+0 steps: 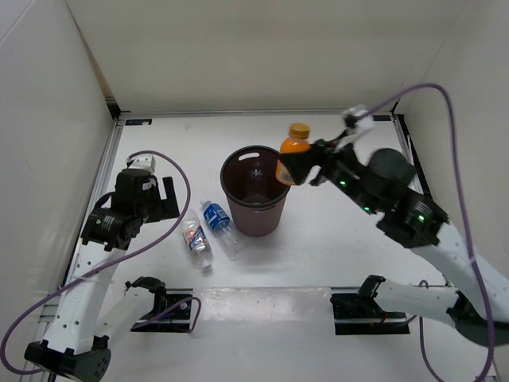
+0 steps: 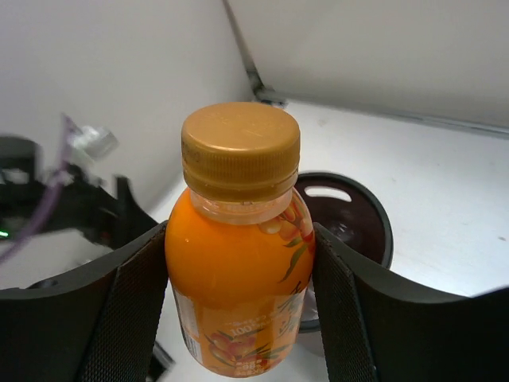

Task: Put the plastic bottles in the bin

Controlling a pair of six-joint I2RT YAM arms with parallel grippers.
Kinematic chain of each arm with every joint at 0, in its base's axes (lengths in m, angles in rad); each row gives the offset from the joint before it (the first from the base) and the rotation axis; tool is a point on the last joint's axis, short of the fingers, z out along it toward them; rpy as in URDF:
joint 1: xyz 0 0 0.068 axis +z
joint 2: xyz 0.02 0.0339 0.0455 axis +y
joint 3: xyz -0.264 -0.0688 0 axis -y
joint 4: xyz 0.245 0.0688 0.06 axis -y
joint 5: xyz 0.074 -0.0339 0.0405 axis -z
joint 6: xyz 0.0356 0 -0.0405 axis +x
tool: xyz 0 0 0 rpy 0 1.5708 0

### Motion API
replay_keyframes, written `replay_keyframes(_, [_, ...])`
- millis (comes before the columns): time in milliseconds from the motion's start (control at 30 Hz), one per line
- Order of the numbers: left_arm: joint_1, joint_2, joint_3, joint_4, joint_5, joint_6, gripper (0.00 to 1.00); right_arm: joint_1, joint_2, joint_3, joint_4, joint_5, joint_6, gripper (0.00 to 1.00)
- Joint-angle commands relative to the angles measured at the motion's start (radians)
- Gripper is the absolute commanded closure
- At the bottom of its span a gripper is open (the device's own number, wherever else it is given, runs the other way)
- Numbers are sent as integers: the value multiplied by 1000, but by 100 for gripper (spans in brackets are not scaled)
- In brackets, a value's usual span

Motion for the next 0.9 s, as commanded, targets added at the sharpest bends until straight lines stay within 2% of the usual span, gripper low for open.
replay_keyframes(0, [-1, -6, 19, 10, 20, 7, 0, 98, 168, 116, -74, 299, -202, 100])
replay_keyframes(67, [-1, -4, 22, 7, 19, 8, 0, 46, 239, 165, -144, 245, -136, 100])
replay_keyframes(200, [-1, 8, 22, 9, 22, 8, 0, -94, 324, 191, -206, -65, -49, 100])
replay_keyframes(267, [1, 13, 24, 9, 23, 7, 0, -151, 330, 176, -208, -132, -28, 100])
replay_keyframes(467, [2, 25, 25, 7, 29, 11, 0, -134, 318, 159, -188, -143, -41, 100])
replay_keyframes(733, [-1, 25, 25, 7, 32, 11, 0, -158, 410, 234, -272, -192, -33, 100])
replay_keyframes(767, [-1, 23, 28, 9, 31, 11, 0, -169, 442, 259, -300, -203, -33, 77])
replay_keyframes(800, [2, 26, 25, 7, 31, 10, 0, -172, 454, 269, -307, -250, -32, 63])
replay_keyframes(833, [-1, 26, 25, 9, 32, 11, 0, -177, 471, 292, -329, -264, -44, 59])
replay_keyframes(867, [-1, 26, 25, 9, 31, 11, 0, -175, 488, 320, -359, -286, -50, 47])
